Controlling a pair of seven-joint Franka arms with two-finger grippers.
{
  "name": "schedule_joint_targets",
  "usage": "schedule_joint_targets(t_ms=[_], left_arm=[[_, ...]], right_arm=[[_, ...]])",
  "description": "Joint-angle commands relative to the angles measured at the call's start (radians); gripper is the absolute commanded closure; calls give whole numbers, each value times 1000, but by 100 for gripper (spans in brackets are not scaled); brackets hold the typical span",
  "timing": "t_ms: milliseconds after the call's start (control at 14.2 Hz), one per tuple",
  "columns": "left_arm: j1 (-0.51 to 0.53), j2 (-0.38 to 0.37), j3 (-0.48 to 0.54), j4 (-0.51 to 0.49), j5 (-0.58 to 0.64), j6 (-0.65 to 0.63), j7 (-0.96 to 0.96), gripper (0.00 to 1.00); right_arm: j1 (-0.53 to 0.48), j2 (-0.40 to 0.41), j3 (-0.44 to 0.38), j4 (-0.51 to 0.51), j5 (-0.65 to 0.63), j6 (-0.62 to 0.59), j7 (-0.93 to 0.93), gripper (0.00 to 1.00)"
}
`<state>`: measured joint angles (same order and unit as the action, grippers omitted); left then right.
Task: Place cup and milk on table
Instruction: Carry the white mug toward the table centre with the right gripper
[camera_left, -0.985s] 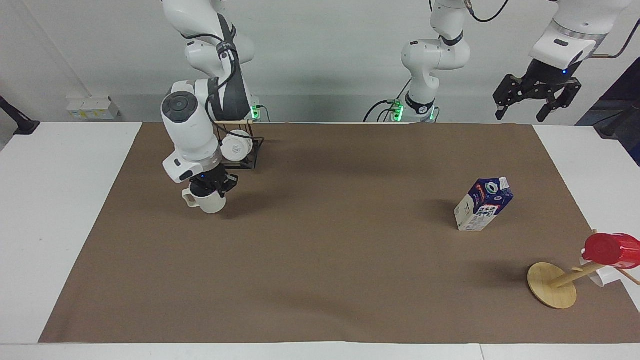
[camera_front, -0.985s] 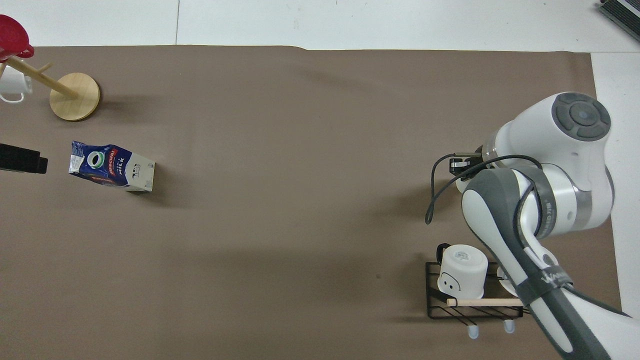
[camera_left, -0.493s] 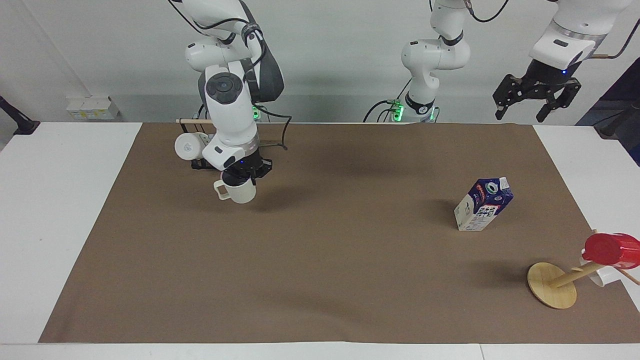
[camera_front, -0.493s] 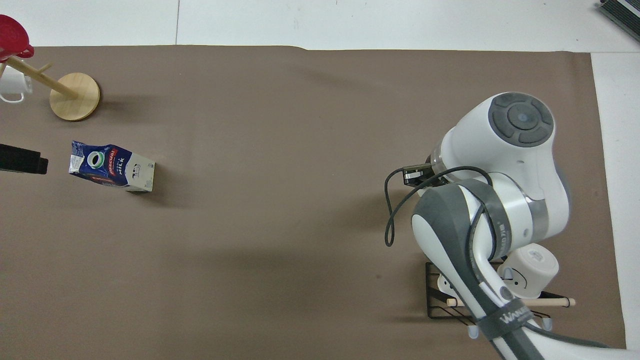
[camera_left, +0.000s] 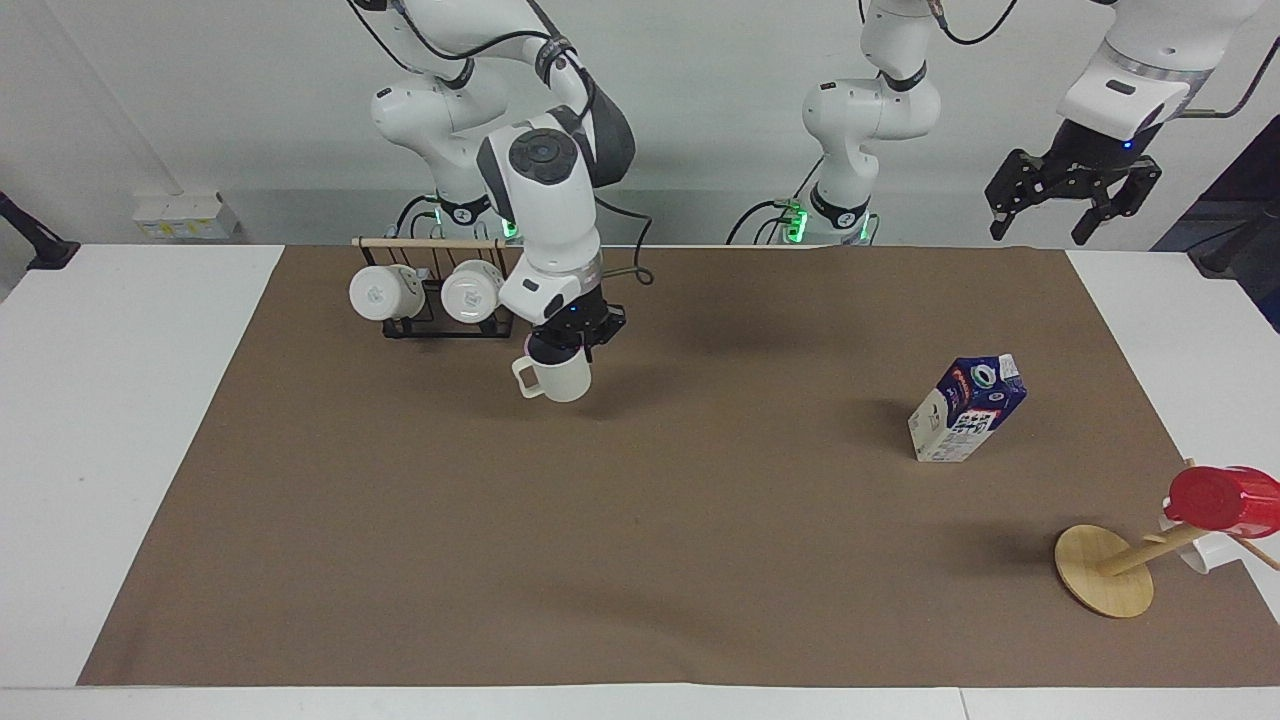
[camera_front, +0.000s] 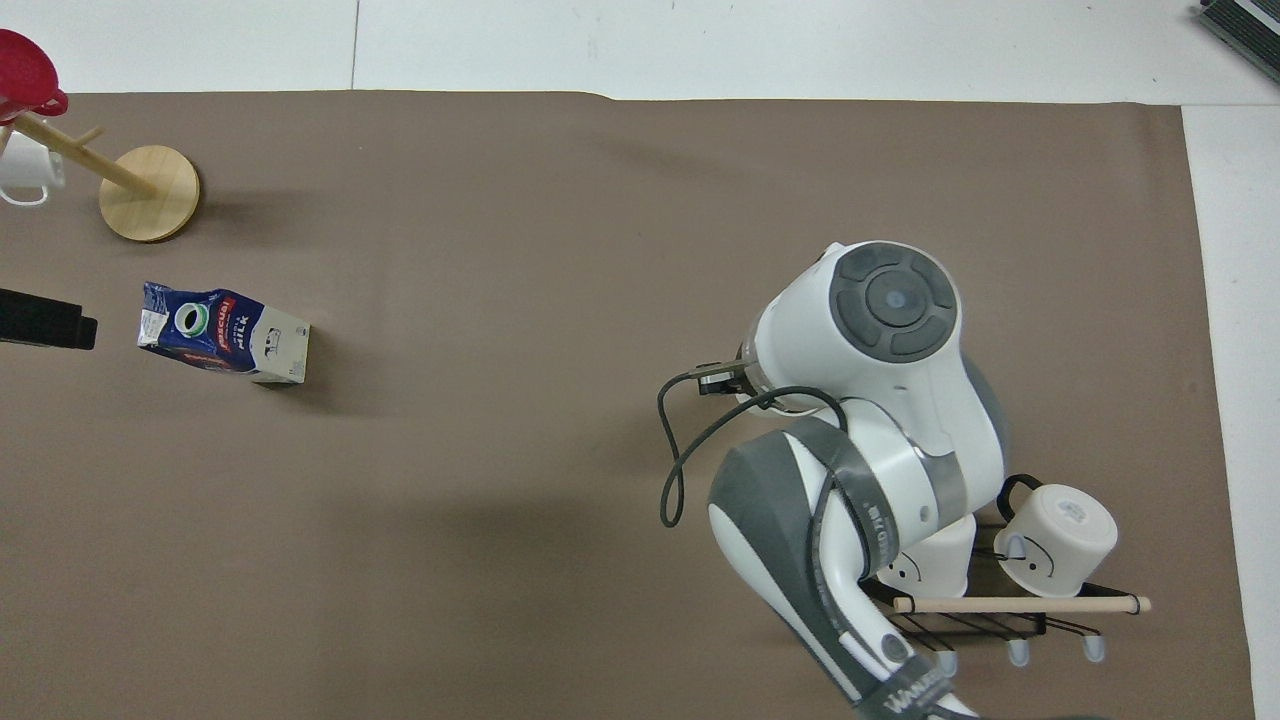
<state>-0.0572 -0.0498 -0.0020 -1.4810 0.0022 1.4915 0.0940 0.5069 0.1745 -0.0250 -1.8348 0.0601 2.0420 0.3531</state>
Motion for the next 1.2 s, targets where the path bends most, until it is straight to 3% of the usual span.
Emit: schedule_joint_targets(t_ms=[0,422,1126], left_arm=[[0,-28,-1,-33,5,3,9,0],[0,-28,0,-32,5,3,9,0],[0,-28,0,-32,5,-4,6,0]], right_arm=[[44,40,1,8,15,58,84,100],[151,126,1,8,-3,178,219,100],[168,166,1,-6,-54,221,221,100]])
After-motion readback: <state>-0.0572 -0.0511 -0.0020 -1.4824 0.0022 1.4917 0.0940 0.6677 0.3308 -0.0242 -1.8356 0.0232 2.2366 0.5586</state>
